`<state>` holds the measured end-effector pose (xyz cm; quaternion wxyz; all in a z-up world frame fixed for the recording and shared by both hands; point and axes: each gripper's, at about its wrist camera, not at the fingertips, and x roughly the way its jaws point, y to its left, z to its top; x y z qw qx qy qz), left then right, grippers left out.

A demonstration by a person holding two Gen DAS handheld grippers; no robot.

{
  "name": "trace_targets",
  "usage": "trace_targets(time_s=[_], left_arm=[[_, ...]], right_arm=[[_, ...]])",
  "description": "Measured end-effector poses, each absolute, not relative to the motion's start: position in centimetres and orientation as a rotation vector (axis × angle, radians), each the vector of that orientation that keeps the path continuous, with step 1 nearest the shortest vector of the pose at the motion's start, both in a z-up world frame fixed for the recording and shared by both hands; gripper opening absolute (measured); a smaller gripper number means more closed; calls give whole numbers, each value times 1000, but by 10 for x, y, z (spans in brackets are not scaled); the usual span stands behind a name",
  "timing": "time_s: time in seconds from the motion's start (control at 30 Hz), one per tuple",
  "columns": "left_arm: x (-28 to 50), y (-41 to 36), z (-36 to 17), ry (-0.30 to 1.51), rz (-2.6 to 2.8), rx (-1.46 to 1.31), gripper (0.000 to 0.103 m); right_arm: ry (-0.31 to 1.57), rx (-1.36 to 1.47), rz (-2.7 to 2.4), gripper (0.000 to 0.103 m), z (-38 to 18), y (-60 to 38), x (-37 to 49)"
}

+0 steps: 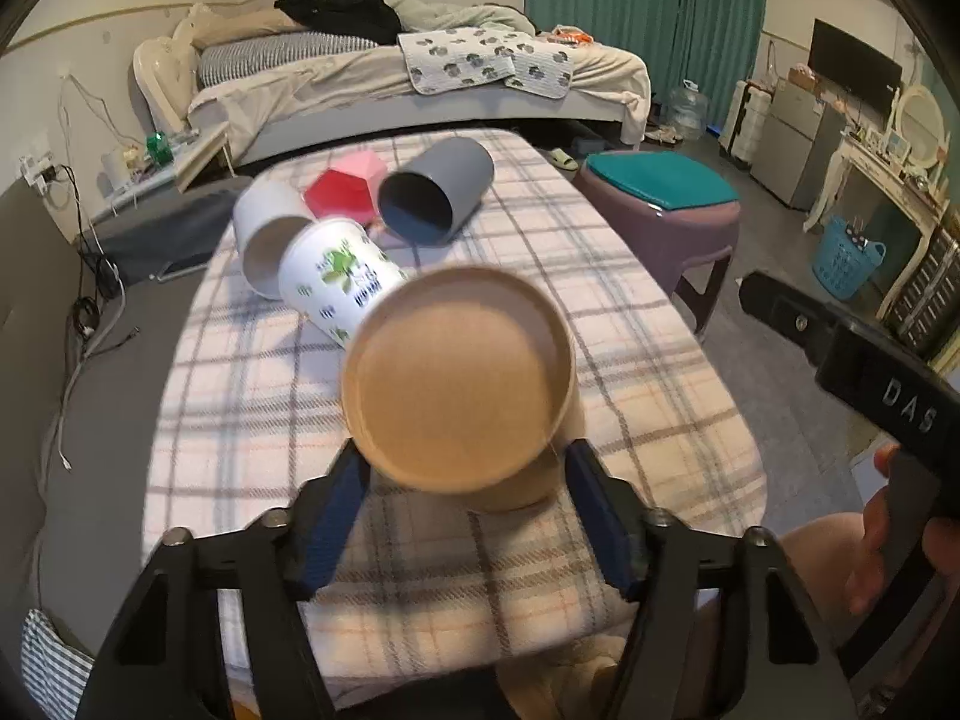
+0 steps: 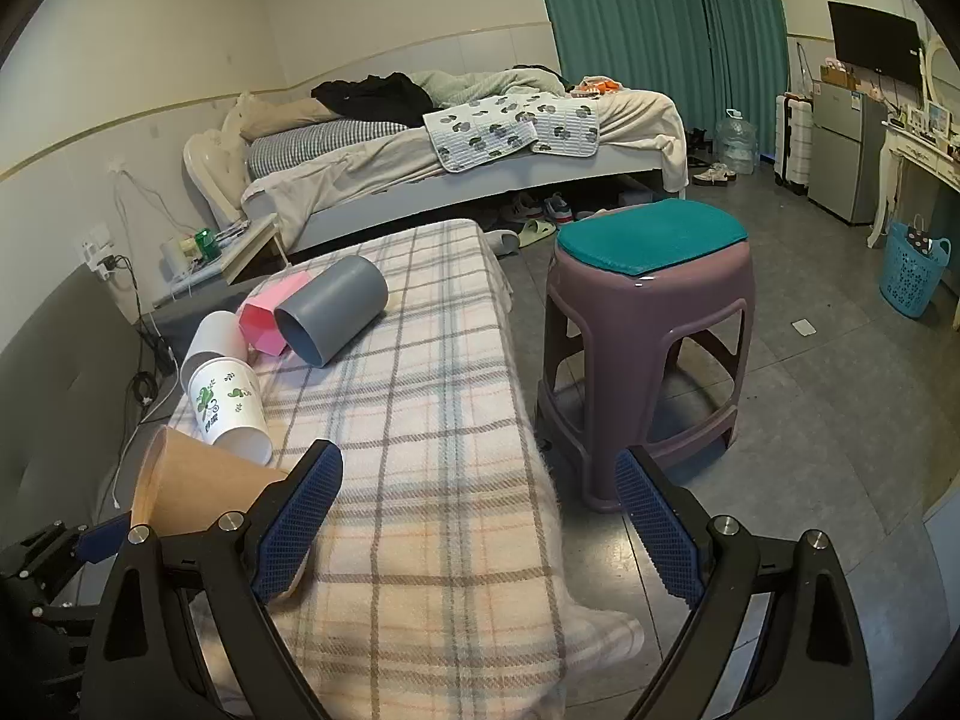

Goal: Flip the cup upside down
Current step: 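Rotate the kraft cup upright with the left tool and lower it onto the table, then open the left tool and pull it back from the standing cup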

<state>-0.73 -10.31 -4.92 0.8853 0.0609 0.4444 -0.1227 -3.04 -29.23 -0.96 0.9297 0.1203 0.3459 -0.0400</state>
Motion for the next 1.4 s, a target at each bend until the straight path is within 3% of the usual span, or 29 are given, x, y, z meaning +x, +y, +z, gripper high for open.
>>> trace_targets(time_s=[0.7,0.8,0.87,1.4], left_arm=[[-3,-108,-88,971,-285,59,60],[-12,-110,-83,946,-314,74,62],[-19,-109,-79,939,-326,93,69],[-61,-52,5,703,-295,-3,72]], right_arm=[[717,226,-83,92,-11,-289,-30],[706,226,-79,92,-10,-289,-32],[696,217,-69,92,-9,-287,-34],[547,129,-73,93,39,-253,-102]])
